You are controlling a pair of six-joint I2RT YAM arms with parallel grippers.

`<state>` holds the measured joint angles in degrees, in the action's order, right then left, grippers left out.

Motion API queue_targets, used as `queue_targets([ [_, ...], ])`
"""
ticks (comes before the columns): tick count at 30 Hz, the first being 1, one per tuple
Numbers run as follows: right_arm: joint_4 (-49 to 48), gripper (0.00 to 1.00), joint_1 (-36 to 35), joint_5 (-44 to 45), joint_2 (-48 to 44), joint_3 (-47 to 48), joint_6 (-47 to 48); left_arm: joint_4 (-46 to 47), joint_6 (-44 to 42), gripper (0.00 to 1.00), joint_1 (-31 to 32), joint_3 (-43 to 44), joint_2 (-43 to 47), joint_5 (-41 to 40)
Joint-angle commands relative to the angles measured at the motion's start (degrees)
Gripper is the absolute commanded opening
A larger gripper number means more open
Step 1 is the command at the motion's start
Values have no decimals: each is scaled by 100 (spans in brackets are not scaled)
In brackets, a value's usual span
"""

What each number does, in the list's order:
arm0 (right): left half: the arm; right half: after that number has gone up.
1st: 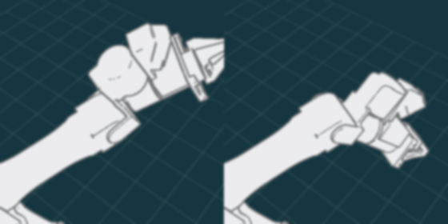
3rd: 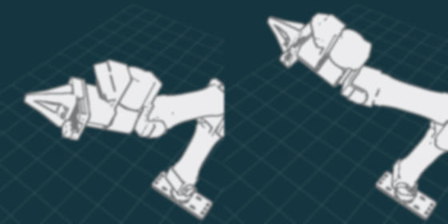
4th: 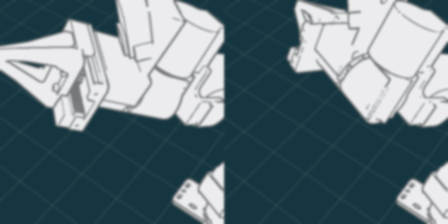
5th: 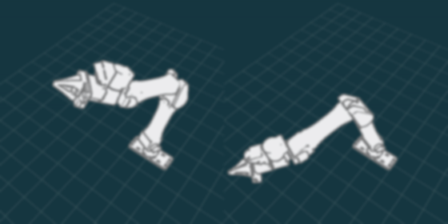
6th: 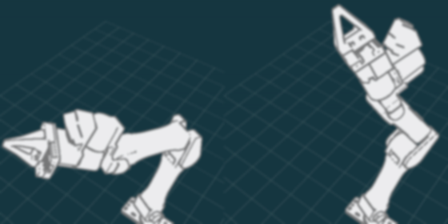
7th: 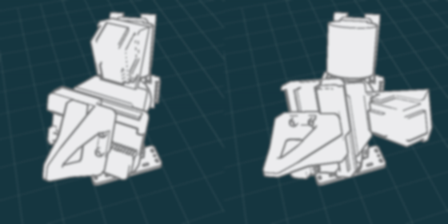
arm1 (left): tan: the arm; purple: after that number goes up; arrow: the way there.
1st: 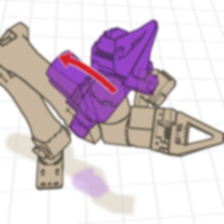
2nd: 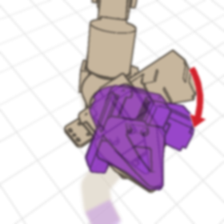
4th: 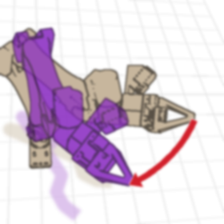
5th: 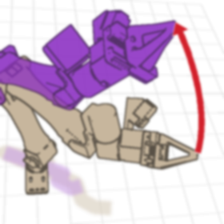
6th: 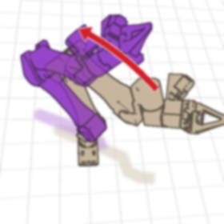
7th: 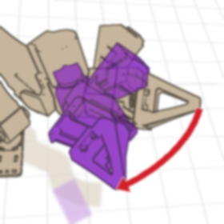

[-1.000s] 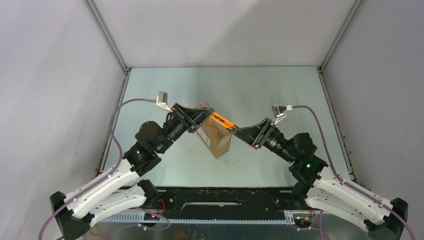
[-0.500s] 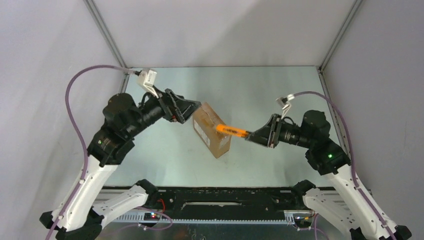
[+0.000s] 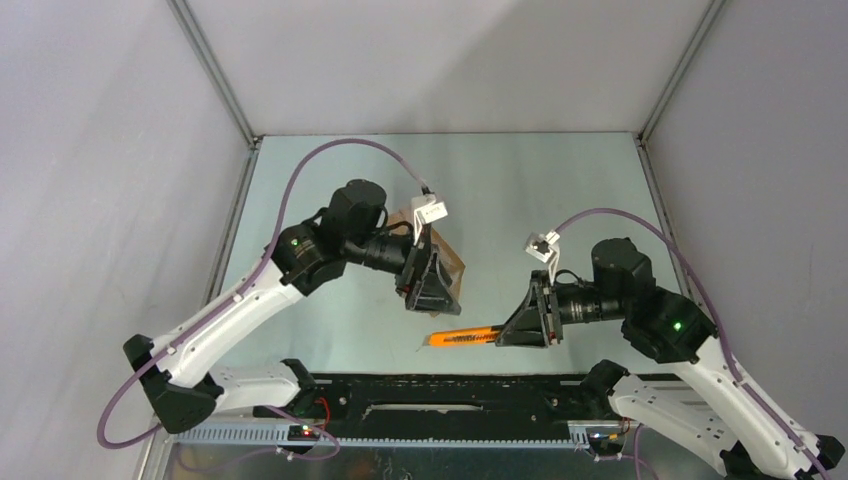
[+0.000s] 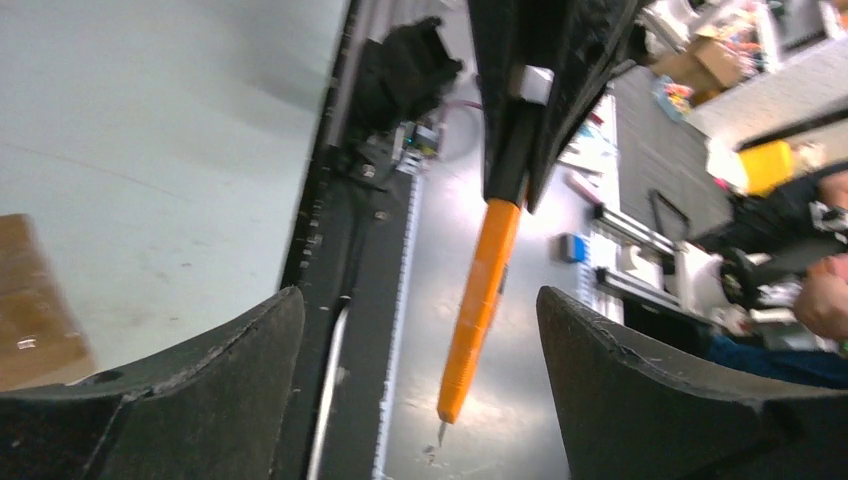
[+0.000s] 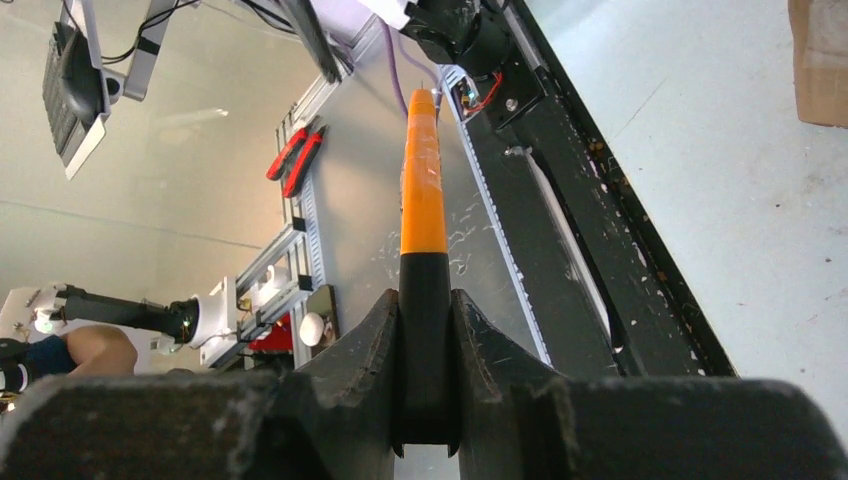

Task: Unpack the express box
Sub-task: Cut the express box at the center of the board.

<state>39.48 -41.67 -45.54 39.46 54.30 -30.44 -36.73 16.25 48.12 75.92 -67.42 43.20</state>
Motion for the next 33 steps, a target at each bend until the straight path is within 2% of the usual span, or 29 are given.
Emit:
queue_targets([
  [1, 256, 0, -15, -241, -33, 448, 300, 762, 423, 87, 192, -374, 353, 1095],
  [6, 423, 0, 134, -376, 145, 744, 439, 1403, 925, 84, 513, -720, 391, 1334],
  [13, 260, 0, 761, -909, 188, 808, 321, 1167, 718, 71, 713, -728, 176, 1273],
  [15, 183, 0, 901, -978, 192, 809, 250, 1170, 715, 57, 733, -709, 132, 1280],
  [18, -94, 0, 974, -967, 193, 810, 31, 1175, 719, 21, 752, -618, 8, 1201],
  [19, -182, 5, 985, -888, 192, 810, -76, 1188, 733, 6, 752, -583, -47, 1162],
  [20, -287, 20, 991, -797, 189, 799, -236, 1207, 762, 1, 752, -561, -84, 1090],
  [22, -732, 52, 986, -470, 65, 638, -664, 1409, 917, 0, 752, -579, -106, 978],
  [24, -1361, 74, 984, 99, -188, 332, -1260, 1770, 1165, 0, 729, -651, -70, 784],
  [25, -1749, 81, 975, 433, -378, 41, -1610, 2056, 1340, 0, 707, -701, -66, 733],
  [27, -2596, 88, 955, 1053, -753, -524, -2247, 2469, 1651, 0, 657, -729, -93, 659],
  [30, -3348, 88, 919, 1737, -1049, -1078, -2846, 2970, 1995, 0, 618, -745, -175, 452],
  [33, -3660, 88, 591, 2460, -1282, -1393, -2982, 3260, 2259, 0, 585, -699, -329, 356],
])
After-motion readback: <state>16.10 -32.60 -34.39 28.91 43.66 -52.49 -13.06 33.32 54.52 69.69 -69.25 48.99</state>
